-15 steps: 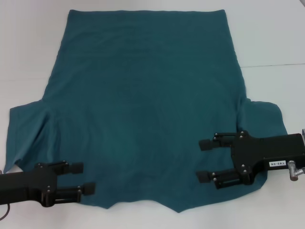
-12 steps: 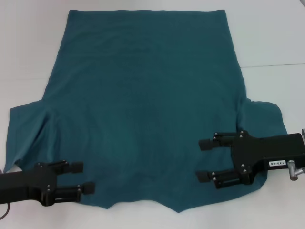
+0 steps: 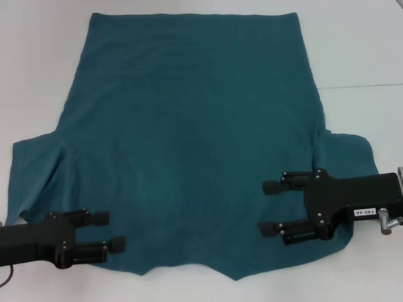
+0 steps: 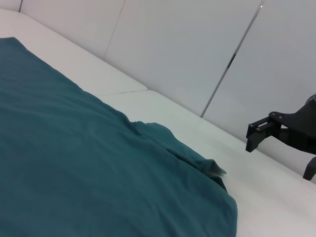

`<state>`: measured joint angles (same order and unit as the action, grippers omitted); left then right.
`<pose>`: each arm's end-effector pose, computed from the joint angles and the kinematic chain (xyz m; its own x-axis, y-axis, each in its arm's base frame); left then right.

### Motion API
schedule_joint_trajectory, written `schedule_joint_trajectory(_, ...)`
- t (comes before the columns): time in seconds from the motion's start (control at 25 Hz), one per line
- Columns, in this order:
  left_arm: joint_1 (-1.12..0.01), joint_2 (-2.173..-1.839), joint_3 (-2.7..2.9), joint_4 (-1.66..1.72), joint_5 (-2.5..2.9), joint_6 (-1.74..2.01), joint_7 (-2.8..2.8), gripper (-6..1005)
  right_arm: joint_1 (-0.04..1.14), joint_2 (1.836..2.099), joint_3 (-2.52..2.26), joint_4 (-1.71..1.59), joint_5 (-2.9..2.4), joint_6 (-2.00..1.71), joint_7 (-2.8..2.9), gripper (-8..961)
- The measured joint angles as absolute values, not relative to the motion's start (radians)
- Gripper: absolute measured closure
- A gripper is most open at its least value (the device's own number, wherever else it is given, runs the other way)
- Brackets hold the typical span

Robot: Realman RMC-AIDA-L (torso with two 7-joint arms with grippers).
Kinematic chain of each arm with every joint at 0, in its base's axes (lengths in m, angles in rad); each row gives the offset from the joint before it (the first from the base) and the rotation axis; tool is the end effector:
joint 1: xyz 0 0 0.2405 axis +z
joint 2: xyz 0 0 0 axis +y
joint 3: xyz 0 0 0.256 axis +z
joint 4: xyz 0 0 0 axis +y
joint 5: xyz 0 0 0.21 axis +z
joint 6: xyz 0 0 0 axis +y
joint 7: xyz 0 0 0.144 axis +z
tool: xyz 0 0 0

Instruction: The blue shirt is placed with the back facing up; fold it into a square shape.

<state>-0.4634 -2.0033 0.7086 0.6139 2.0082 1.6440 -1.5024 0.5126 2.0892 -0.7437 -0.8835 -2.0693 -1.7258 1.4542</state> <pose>-0.2925 0.3040 0.0182 0.7173 0.5065 0.4784 0.5869 -0.8093 -0.0230 0.2407 0.3202 0.0203 0.8773 -0.2592 -0.4040 -0.3190 -0.9437 -0.0873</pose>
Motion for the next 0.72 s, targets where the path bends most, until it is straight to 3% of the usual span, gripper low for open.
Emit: schedule_joint_trajectory(0.72,-0.395,-1.957,0.683,0.921,2.161,1.602,-2.169,158,0.537,2.085,-0.744,-0.936,-2.071,-1.732,1.492,72)
